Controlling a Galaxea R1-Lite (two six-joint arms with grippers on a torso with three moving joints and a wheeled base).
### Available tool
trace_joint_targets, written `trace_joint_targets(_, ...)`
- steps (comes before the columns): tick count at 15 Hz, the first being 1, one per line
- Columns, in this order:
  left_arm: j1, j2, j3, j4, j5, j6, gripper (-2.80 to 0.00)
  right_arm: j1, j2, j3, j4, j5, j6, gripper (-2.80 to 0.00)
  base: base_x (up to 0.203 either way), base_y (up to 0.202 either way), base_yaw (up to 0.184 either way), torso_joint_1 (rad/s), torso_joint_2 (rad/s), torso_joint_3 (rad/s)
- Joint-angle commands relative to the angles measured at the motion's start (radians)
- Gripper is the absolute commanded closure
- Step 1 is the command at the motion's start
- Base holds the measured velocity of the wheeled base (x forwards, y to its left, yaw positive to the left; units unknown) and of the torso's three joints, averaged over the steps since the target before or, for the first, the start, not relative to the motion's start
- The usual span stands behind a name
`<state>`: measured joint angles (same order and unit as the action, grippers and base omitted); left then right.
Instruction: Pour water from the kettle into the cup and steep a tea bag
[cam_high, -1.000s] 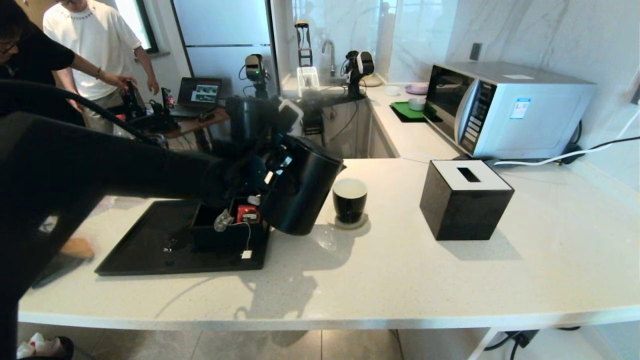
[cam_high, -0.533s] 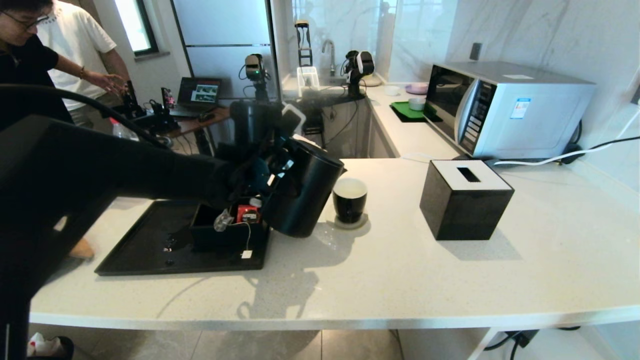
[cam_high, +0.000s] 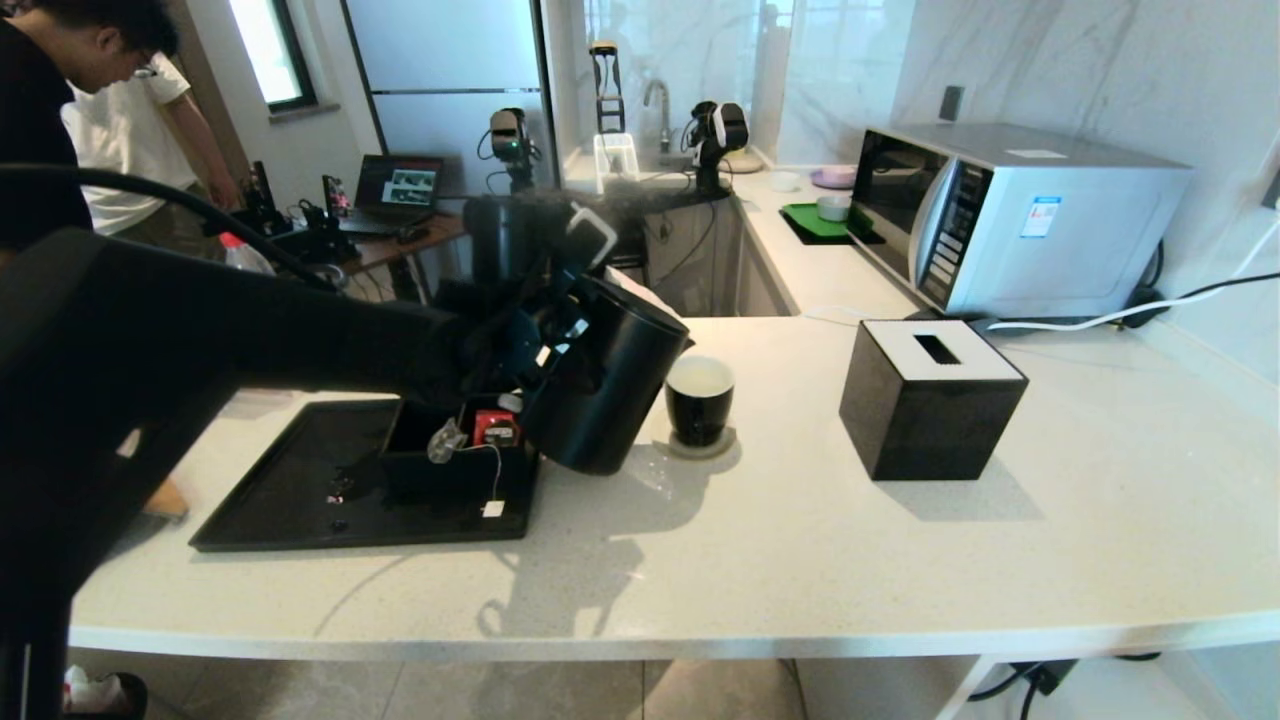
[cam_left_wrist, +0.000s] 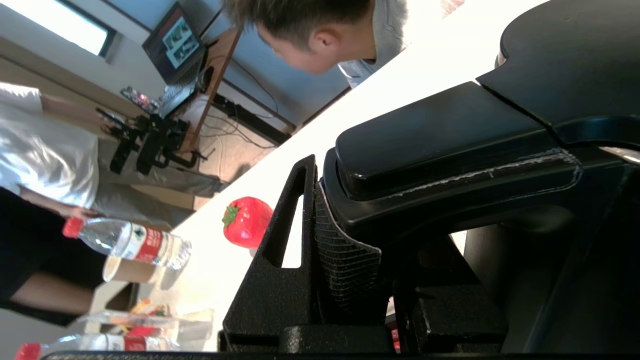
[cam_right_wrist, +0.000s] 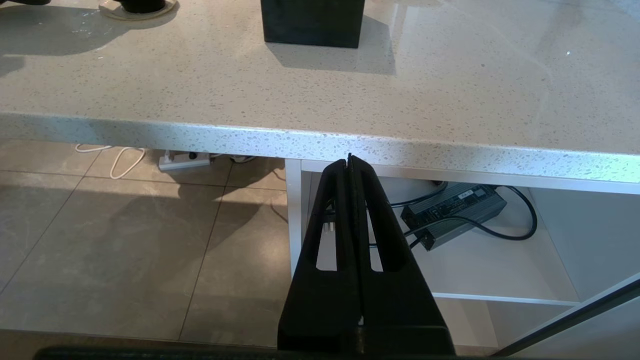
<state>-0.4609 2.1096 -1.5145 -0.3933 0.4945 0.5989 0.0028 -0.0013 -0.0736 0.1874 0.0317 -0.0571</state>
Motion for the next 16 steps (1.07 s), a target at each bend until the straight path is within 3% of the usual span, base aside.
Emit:
trace_joint_targets(1,0.001,-0.002,-0.003,-0.001,0.001,0.010,0.00,0.000,0.001,0.000,0.001,0.001,-0.001,0.00,0.000,0.000,0.000,0.000,0.00,0.000)
trace_joint_targets(12,0.024,-0.002,-0.010,-0.001,-0.057,0.098,0.00,0.000,0.001,0.000,0.001,0.001,0.000,0.00,0.000,0.000,0.000,0.000,0.00,0.000)
trace_joint_targets(16,0.030,0.000,-0.010,0.003,-0.060,0.101,0.00,0.000,0.001,0.000,0.001,0.001,-0.001,0.00,0.000,0.000,0.000,0.000,0.00,0.000)
